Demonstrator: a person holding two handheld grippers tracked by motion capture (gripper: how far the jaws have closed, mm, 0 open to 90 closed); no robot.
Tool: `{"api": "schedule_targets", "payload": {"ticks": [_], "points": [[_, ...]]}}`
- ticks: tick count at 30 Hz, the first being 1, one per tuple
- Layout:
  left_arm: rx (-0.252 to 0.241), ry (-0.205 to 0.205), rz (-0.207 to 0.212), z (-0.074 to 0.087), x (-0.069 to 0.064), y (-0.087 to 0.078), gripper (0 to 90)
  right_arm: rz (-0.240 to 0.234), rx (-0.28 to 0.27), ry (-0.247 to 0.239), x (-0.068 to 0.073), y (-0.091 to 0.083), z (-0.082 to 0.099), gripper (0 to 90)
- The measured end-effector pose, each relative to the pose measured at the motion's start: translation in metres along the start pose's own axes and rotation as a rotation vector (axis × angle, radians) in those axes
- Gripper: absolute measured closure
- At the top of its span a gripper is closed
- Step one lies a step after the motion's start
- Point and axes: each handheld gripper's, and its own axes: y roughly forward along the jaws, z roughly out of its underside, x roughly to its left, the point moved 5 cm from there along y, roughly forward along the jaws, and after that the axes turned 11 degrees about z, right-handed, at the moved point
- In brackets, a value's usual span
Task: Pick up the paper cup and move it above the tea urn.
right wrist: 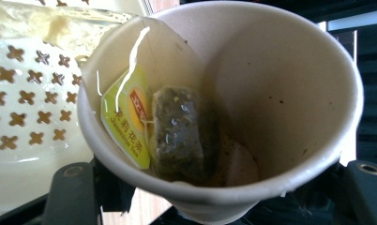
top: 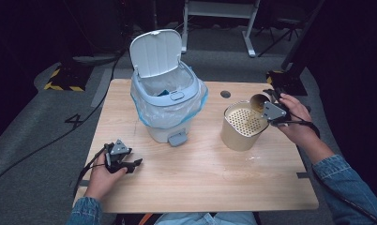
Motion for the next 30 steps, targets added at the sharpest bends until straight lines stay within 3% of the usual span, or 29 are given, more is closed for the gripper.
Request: {"api": "schedule_targets", "payload": {"ticks": [4, 12, 21, 26, 30], "points": [[0.000, 0.000, 0.000, 0.000, 0.000, 0.000, 35.2, 0.041, 0.014, -0.112, 0.001, -0.001, -0.004, 30.3], [0.000, 0.001, 0.000, 0.000, 0.000, 0.000, 35.2, 0.156, 0.049, -0.431, 0.008, -0.002, -0.017, 30.4], [0.000, 0.001, 0.000, 0.000, 0.000, 0.000, 35.2, 0.260, 0.066, -0.693, 0.015, -0.003, -0.028, 30.4], [0.000, 0.001, 0.000, 0.000, 0.000, 0.000, 35.2, 0.344, 0.084, -0.858, 0.014, -0.007, -0.032, 30.4], [0.000, 0.001, 0.000, 0.000, 0.000, 0.000, 35.2, 0.369, 0.091, -0.883, 0.014, -0.009, -0.035, 30.3]]}}
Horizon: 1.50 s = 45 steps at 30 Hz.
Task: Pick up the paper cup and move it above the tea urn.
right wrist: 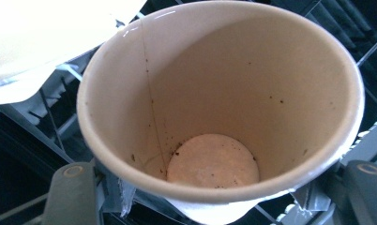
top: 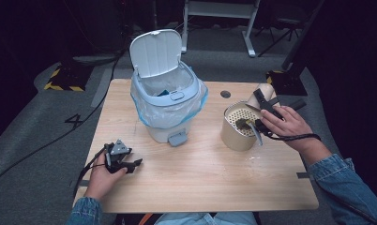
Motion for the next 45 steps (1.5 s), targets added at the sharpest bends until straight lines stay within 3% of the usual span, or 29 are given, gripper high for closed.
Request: {"api": "schedule_targets", "payload": {"ticks": [2, 9, 14, 18, 19, 20, 22, 26, 29, 39, 45], "points": [[0.000, 0.000, 0.000, 0.000, 0.000, 0.000, 35.2, 0.011, -0.005, -0.040, -0.002, 0.000, 0.000, 30.3], [0.000, 0.000, 0.000, 0.000, 0.000, 0.000, 35.2, 0.041, -0.011, -0.108, -0.005, -0.003, -0.004, 30.3], [0.000, 0.000, 0.001, 0.000, 0.000, 0.000, 35.1, 0.047, -0.012, -0.104, -0.006, -0.003, -0.004, 30.2], [-0.001, 0.002, -0.003, 0.000, 0.000, 0.000, 34.9, 0.029, -0.023, -0.066, -0.006, -0.001, -0.003, 30.0], [-0.002, 0.001, -0.002, 0.000, 0.000, 0.000, 34.9, 0.020, -0.021, 0.003, -0.005, -0.001, -0.002, 29.9], [-0.002, -0.001, -0.001, 0.000, -0.001, 0.000, 34.9, 0.009, -0.024, 0.034, -0.005, 0.000, 0.000, 29.8], [-0.001, -0.002, 0.000, 0.000, -0.001, 0.000, 34.8, -0.025, -0.027, 0.148, -0.004, 0.003, 0.005, 29.6], [-0.002, -0.002, 0.000, 0.000, -0.001, 0.000, 34.6, -0.075, -0.025, 0.276, 0.001, 0.005, 0.013, 29.5], [-0.002, -0.001, 0.003, 0.000, -0.001, 0.000, 34.6, -0.128, -0.031, 0.399, 0.005, 0.006, 0.017, 29.3], [-0.001, 0.000, 0.007, 0.000, -0.001, 0.001, 33.8, -0.349, -0.120, 0.975, 0.013, 0.007, 0.026, 29.1], [-0.001, 0.001, 0.008, 0.000, -0.001, 0.001, 33.7, -0.470, -0.165, 1.258, 0.016, 0.008, 0.031, 29.1]]}}
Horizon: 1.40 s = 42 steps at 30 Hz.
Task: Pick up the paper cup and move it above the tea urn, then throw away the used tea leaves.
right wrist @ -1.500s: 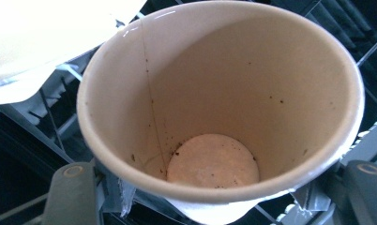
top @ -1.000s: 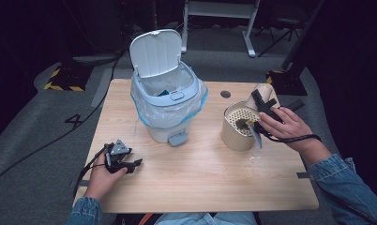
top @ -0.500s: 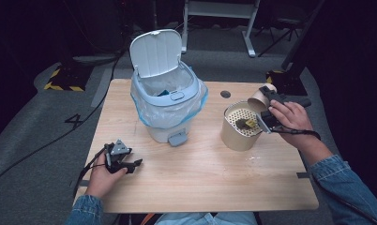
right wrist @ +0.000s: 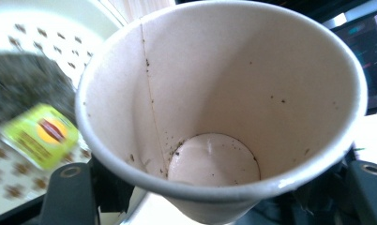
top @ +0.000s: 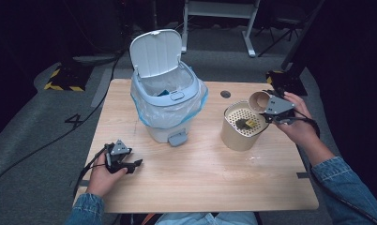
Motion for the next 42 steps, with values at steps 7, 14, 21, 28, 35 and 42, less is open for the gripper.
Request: {"api": "schedule_targets", "payload": {"ticks": [7, 14, 21, 28, 35, 42], "points": [[0.001, 0.000, 0.000, 0.000, 0.000, 0.000, 33.5, -0.198, -0.059, 0.387, -0.006, 0.001, 0.005, 28.8], [-0.001, -0.001, 0.002, -0.001, 0.001, 0.000, 33.4, -0.310, -0.093, 0.578, -0.011, -0.003, 0.006, 28.7], [0.004, 0.004, 0.001, -0.002, 0.001, 0.002, 32.9, -0.390, -0.106, 0.661, -0.011, -0.010, 0.000, 28.7], [0.000, 0.002, 0.000, -0.002, 0.001, 0.002, 32.9, -0.435, -0.113, 0.687, -0.010, -0.017, -0.011, 28.7], [0.000, 0.003, 0.000, -0.002, 0.001, 0.002, 32.8, -0.467, -0.149, 0.698, -0.014, -0.017, -0.033, 28.6], [-0.002, -0.004, 0.009, -0.002, 0.001, 0.002, 32.9, -0.500, -0.181, 0.697, -0.021, -0.013, -0.066, 28.5]]}}
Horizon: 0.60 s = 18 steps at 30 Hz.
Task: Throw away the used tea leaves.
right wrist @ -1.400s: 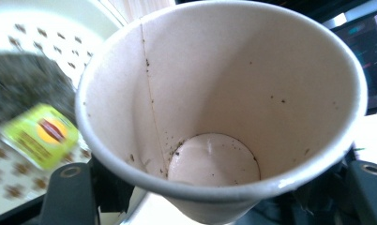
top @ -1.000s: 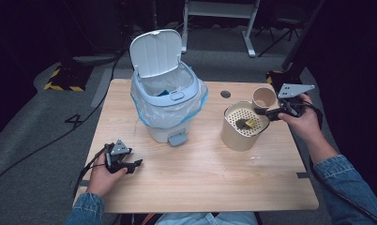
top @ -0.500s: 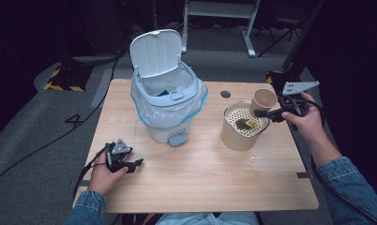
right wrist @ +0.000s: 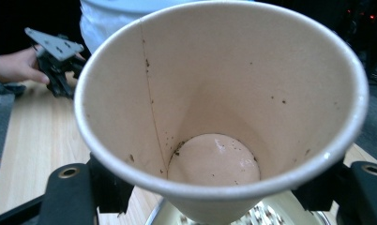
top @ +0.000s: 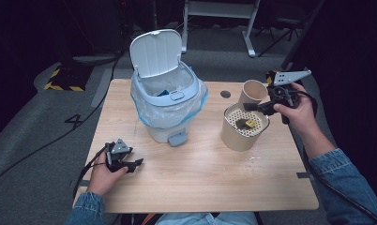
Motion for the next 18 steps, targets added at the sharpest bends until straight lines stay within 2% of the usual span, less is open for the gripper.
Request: {"api": "schedule_targets", "payload": {"ticks": [8, 11, 14, 18], "points": [[0.003, 0.003, -0.006, 0.000, 0.000, 0.000, 32.9, -0.046, -0.014, -0.028, 0.016, 0.024, -0.032, 28.5], [0.002, 0.003, -0.007, 0.000, 0.000, 0.000, 33.0, -0.074, -0.013, -0.035, 0.019, 0.033, -0.043, 28.4], [0.001, 0.005, -0.012, 0.000, 0.000, 0.000, 33.0, -0.082, -0.005, -0.054, 0.021, 0.041, -0.053, 28.4], [0.003, 0.007, -0.012, 0.000, 0.000, 0.000, 33.0, -0.100, -0.015, -0.051, 0.024, 0.051, -0.067, 28.4]]}}
